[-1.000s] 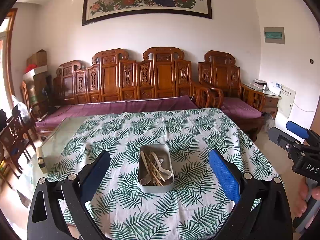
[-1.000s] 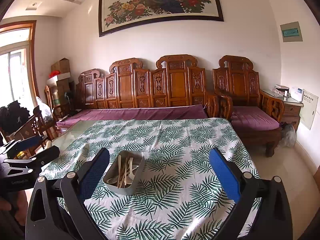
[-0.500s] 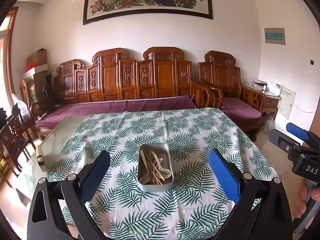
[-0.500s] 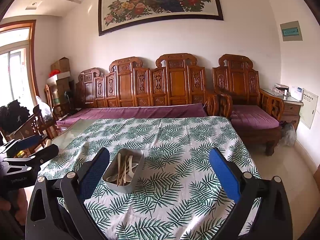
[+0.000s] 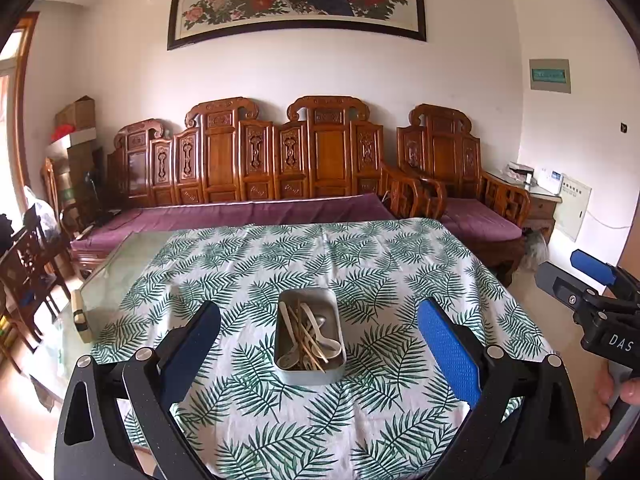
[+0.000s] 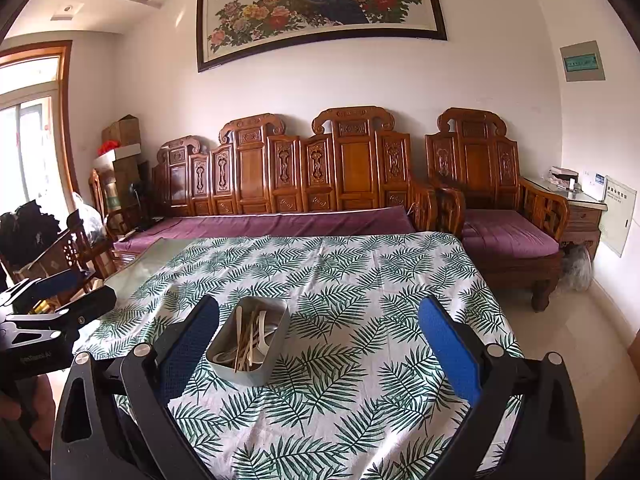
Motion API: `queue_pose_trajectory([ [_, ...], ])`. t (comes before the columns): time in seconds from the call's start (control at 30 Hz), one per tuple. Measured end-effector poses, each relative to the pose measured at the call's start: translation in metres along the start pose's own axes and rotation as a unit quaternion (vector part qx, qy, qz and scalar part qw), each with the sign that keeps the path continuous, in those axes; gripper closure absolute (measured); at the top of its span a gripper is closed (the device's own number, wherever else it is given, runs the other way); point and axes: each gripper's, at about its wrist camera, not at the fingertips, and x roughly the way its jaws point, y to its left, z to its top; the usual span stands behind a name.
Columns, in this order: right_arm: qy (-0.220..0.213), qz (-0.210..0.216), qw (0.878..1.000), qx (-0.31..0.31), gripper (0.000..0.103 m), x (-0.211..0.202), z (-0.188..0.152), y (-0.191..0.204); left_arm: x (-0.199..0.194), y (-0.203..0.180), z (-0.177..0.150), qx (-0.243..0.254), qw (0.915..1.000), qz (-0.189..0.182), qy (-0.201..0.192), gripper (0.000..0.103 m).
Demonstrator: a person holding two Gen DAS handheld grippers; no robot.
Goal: Organize utensils
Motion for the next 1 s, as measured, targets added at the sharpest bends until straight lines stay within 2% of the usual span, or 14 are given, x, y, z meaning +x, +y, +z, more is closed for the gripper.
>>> queue_pose_trajectory([
  [1.0, -0.003, 0.0, 1.0, 0.0, 0.003, -0.0015, -0.0032, 0.0002, -0.0058, -0.0005, 0.0003, -0.008, 0.9999, -0.005, -0.01, 0.008],
])
